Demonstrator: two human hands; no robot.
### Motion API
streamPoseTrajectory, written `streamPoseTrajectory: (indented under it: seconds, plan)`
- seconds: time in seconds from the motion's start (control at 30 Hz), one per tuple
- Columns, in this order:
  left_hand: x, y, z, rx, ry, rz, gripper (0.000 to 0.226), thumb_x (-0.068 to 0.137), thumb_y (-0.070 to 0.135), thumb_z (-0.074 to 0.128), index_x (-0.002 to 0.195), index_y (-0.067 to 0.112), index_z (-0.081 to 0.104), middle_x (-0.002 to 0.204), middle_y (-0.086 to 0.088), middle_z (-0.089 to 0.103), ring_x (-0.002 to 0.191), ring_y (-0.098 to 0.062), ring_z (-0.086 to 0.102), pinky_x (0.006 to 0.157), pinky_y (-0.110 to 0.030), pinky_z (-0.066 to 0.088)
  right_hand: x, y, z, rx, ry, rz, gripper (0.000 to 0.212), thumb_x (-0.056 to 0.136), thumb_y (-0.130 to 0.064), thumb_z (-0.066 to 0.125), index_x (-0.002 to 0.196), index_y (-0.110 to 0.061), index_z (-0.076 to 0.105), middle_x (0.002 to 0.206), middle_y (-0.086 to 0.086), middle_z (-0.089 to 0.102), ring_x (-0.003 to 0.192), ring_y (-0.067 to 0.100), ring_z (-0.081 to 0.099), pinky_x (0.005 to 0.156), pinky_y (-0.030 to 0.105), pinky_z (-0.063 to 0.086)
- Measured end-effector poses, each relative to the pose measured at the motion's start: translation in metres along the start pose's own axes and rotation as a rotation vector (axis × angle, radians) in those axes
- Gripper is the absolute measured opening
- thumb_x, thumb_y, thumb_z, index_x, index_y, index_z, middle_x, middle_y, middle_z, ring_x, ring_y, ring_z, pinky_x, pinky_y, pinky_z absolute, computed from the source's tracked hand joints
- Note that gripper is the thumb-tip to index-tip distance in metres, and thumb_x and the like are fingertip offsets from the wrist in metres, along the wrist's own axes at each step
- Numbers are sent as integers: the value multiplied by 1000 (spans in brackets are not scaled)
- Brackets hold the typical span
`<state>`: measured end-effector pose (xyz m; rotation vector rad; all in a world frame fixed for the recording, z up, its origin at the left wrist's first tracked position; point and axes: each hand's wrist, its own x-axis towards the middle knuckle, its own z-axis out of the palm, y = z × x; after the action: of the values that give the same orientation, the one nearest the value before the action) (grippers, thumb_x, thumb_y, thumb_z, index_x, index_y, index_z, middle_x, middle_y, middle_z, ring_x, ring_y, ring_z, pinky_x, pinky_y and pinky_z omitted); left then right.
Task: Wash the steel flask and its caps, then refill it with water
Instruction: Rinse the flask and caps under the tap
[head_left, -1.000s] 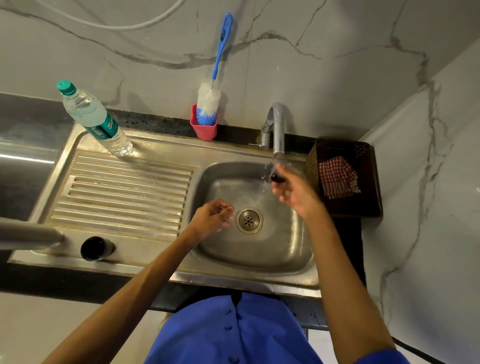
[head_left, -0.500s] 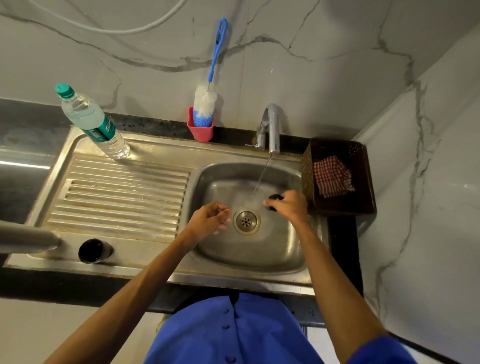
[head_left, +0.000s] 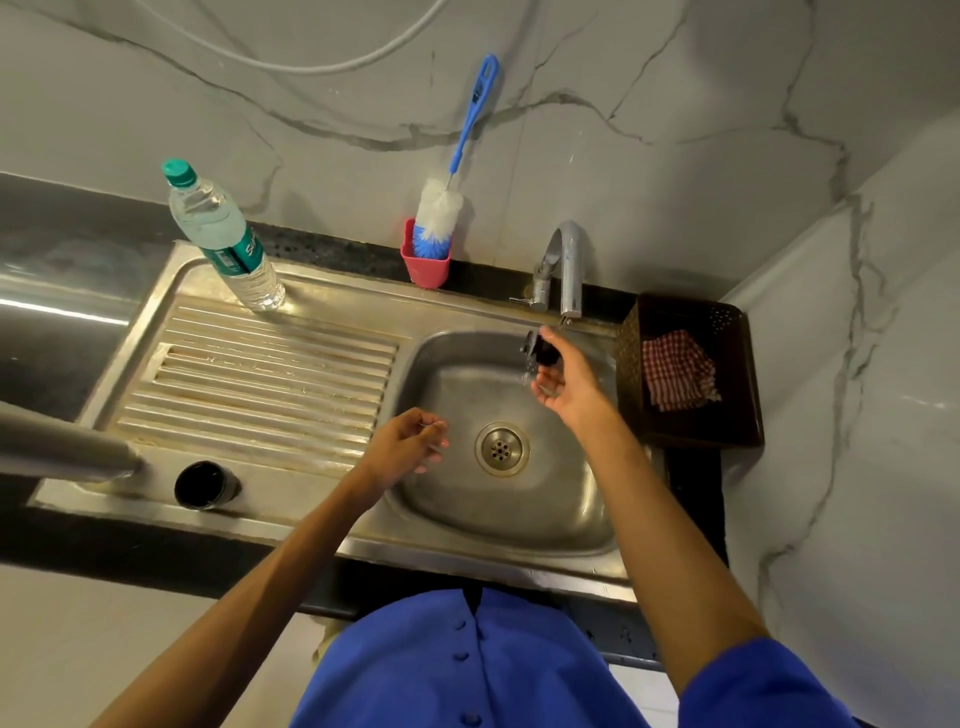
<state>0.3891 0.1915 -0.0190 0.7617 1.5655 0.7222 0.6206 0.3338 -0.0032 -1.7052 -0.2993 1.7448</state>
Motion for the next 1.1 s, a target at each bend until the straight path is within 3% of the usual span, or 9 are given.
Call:
streamPoseTrajectory:
  seconds: [0.1, 0.17, 0.3, 0.43, 0.5, 0.63, 0.77, 0.9, 1.1]
  plan:
    - [-2, -2, -1, -10, 4, -4, 14, 105, 26, 64, 106, 14, 70, 85, 2, 76, 71, -13, 70, 58, -23, 48, 2, 0, -9, 283, -119, 130, 56, 94, -61, 56, 88, -7, 64, 63, 0, 51, 45, 10, 42, 49, 23, 39]
    - [-4, -3, -2, -18, 4, -5, 14, 105, 25, 64, 106, 13, 70, 85, 2, 76, 71, -13, 69, 59, -24, 48, 3, -6, -12, 216, -112, 124, 60, 98, -64, 44, 81, -9, 61, 55, -2, 50, 39, 9, 35, 46, 23, 32]
    - [-10, -4, -5, -38, 11, -4, 12, 106, 24, 63, 104, 13, 69, 81, 4, 75, 68, -12, 68, 60, -26, 47, -16, -22, -10, -288, -109, -40, 65, 93, -73, 52, 96, -11, 71, 58, -3, 58, 46, 9, 41, 52, 26, 38]
    - [-16, -10, -13, -68, 6, 7, 11, 106, 22, 62, 102, 14, 69, 81, 2, 75, 67, -13, 67, 60, -27, 47, -45, -39, -12, -1181, -18, -395, 49, 84, -67, 72, 90, -18, 70, 74, 0, 72, 62, 12, 67, 63, 28, 59]
    - [-21, -15, -18, -75, 6, 5, 10, 106, 20, 61, 104, 13, 69, 82, 2, 75, 65, -12, 67, 60, -27, 47, -72, -46, -13, -1155, -62, -487, 37, 82, -54, 81, 96, -22, 71, 85, 0, 76, 74, 13, 75, 68, 27, 62]
    - [-35, -25, -34, -98, 39, -13, 10, 107, 17, 60, 108, 11, 67, 84, -1, 74, 62, -10, 66, 55, -19, 47, -101, -31, -22, -645, -396, -381, 43, 86, -43, 80, 115, -13, 73, 98, 8, 78, 74, 17, 70, 59, 23, 52]
    - [-58, -40, -58, -10, 47, 23, 9, 106, 18, 61, 101, 17, 69, 80, 5, 76, 64, -4, 68, 61, -20, 50, -70, 61, -17, -1573, 260, -352, 45, 83, -46, 81, 100, -5, 74, 91, 9, 73, 83, 25, 69, 63, 30, 51]
    - [-89, -69, -110, 357, 177, 265, 7, 100, 25, 71, 105, 21, 69, 93, 5, 74, 80, -2, 68, 71, -17, 52, -79, 117, 14, -1345, 238, -379, 64, 71, -54, 84, 110, -9, 61, 101, 9, 69, 96, 30, 67, 68, 30, 44]
    - [-124, -117, -189, 825, 549, 306, 78, 85, 41, 83, 148, 14, 46, 151, -13, 44, 136, -33, 45, 108, -49, 48, -113, 168, 99, -1130, -158, -446, 65, 66, -34, 95, 111, -17, 52, 98, -6, 63, 91, 14, 63, 77, 30, 49]
